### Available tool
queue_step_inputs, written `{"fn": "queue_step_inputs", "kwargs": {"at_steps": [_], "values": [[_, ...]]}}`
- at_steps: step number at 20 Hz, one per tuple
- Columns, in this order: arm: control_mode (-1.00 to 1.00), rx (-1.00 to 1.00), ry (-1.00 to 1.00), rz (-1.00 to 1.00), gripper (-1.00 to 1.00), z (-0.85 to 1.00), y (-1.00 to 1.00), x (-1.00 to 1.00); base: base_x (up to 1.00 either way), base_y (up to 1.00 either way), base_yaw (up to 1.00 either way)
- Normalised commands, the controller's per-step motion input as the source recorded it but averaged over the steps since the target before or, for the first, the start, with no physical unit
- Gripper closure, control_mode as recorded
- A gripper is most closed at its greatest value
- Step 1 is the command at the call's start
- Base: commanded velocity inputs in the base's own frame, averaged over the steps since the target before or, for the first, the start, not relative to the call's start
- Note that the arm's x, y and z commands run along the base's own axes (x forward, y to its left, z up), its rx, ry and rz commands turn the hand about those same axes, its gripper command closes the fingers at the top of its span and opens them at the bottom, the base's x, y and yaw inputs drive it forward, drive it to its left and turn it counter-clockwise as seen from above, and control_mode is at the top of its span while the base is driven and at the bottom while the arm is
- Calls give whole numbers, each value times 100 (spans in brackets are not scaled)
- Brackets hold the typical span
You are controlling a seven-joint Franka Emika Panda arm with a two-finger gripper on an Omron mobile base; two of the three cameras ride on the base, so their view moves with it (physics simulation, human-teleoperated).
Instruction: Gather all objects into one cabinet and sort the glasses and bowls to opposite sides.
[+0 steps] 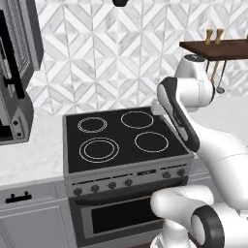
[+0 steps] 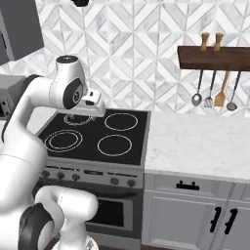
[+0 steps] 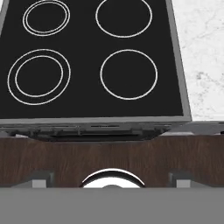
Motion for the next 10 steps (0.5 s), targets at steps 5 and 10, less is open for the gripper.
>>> {"fn": "queue_step_inputs", "kwargs": {"at_steps": [5, 10], "values": [[100, 0, 0, 0, -100, 0, 0, 0, 14, -100, 0], [100, 0, 0, 0, -100, 0, 0, 0, -79, -76, 0]]}}
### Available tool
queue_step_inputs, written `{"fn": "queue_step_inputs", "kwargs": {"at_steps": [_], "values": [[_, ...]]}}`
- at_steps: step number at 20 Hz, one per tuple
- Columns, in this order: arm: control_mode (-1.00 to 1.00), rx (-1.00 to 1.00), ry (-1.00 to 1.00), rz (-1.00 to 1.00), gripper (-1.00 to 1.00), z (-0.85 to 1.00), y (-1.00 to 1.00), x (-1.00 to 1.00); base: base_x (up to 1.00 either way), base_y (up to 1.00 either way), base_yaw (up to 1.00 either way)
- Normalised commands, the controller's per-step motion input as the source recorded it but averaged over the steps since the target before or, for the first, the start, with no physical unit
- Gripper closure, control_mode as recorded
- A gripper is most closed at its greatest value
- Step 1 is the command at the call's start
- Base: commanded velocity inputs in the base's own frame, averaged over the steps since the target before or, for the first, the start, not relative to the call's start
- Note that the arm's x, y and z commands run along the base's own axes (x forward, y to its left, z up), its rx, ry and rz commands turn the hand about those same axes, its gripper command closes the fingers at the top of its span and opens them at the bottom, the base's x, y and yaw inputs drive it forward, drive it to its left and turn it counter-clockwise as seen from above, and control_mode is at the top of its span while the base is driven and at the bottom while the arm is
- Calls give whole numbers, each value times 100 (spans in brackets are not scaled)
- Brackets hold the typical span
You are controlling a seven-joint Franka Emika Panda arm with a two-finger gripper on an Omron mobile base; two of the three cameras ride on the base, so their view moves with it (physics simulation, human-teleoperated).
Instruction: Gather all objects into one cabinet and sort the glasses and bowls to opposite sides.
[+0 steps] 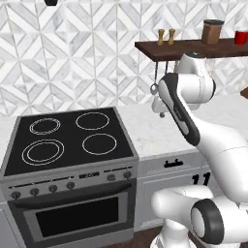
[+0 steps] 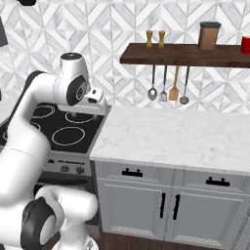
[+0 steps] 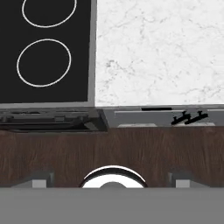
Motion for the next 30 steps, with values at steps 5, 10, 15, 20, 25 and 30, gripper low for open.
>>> {"fn": "queue_step_inputs", "kwargs": {"at_steps": [5, 10, 15, 20, 25, 30], "values": [[100, 0, 0, 0, -100, 0, 0, 0, -48, -63, 0], [100, 0, 0, 0, -100, 0, 0, 0, 36, -96, 0], [100, 0, 0, 0, -100, 0, 0, 0, 56, -100, 0], [100, 0, 0, 0, -100, 0, 0, 0, 28, -98, 0], [100, 0, 0, 0, -100, 0, 0, 0, 28, -70, 0], [100, 0, 0, 0, -100, 0, 0, 0, 88, -9, 2]]}}
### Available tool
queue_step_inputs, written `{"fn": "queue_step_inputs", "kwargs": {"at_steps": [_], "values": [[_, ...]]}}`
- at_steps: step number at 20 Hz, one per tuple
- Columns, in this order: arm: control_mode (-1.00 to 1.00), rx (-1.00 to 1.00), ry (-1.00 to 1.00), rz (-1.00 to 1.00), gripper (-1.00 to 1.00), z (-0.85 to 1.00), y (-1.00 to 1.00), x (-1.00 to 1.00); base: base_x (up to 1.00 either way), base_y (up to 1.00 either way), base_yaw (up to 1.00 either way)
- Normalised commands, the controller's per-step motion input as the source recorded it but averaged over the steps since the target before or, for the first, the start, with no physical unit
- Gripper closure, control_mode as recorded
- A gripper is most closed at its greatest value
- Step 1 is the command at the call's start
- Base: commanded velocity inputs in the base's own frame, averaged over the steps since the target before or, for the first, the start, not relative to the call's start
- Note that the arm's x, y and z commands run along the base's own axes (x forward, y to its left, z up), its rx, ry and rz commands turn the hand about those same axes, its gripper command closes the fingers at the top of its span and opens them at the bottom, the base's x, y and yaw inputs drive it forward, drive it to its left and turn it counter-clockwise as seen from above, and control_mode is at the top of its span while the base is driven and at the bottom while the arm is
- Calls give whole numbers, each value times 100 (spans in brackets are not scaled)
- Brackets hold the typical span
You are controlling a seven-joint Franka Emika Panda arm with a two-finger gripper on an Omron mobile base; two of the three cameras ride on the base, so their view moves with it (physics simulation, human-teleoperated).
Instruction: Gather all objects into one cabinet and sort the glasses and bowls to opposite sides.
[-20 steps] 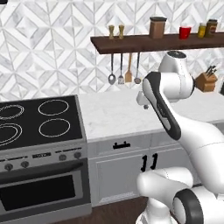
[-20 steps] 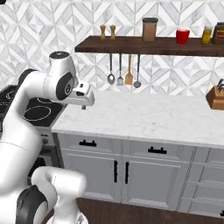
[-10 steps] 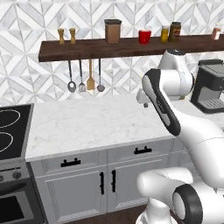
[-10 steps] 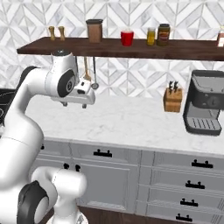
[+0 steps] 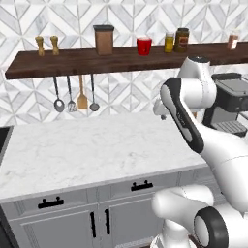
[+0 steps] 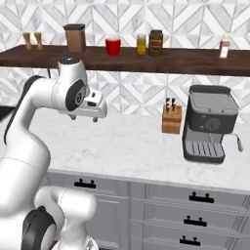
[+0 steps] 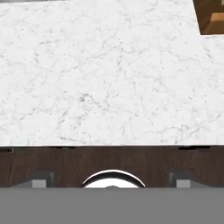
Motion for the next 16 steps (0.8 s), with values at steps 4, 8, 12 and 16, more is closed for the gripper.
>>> {"fn": "queue_step_inputs", "kwargs": {"at_steps": [4, 8, 12, 16], "values": [[100, 0, 0, 0, -100, 0, 0, 0, 100, 0, 2], [100, 0, 0, 0, -100, 0, 0, 0, 100, -6, 0], [100, 0, 0, 0, -100, 0, 0, 0, 100, -12, 0], [100, 0, 0, 0, -100, 0, 0, 0, 73, -11, 0]]}}
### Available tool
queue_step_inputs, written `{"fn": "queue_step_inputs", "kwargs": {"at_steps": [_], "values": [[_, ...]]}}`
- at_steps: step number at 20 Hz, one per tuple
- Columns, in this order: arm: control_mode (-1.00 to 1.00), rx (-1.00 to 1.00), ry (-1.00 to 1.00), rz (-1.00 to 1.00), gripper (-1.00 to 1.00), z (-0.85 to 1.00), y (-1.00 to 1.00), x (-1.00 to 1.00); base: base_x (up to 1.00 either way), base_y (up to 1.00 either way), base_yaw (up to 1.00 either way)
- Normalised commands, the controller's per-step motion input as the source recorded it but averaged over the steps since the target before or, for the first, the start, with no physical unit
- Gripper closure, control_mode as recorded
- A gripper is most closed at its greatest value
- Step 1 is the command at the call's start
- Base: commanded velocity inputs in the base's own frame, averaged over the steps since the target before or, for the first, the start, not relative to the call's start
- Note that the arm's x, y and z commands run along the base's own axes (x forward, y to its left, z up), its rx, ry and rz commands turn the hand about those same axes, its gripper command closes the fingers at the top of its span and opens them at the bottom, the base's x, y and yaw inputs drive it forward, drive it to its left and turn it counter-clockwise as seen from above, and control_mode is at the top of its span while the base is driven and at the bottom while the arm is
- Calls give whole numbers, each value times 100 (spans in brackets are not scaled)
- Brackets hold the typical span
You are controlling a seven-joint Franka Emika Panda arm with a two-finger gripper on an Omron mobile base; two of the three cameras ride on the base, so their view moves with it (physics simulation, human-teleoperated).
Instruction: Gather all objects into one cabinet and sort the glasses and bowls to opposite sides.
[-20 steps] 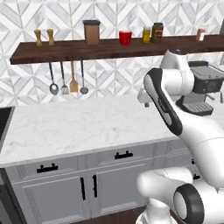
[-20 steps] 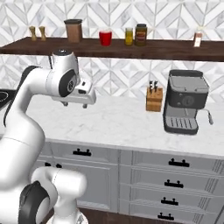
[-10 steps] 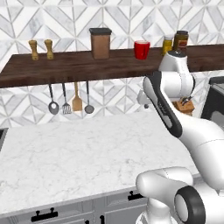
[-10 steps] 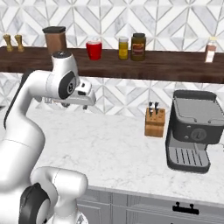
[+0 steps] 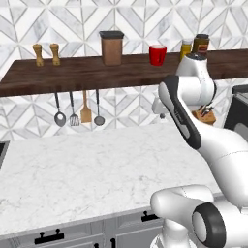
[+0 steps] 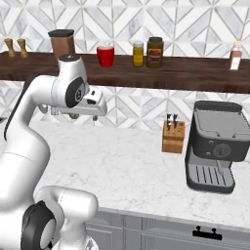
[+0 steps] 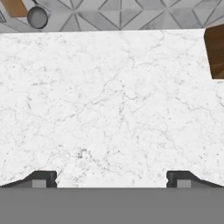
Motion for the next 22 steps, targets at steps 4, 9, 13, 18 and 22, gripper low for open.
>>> {"fn": "queue_step_inputs", "kwargs": {"at_steps": [4, 9, 13, 18, 22], "values": [[100, 0, 0, 0, -100, 0, 0, 0, 35, -7, 0], [-100, 0, -19, 0, -100, 0, -5, 0, 3, -1, 0], [-100, 0, -24, 0, -100, 0, 0, -13, 0, 0, 0], [-100, 0, -16, 0, -100, 14, 0, -12, 0, 0, 0], [-100, 0, -2, -2, -100, 52, 0, 0, 0, 0, 0]]}}
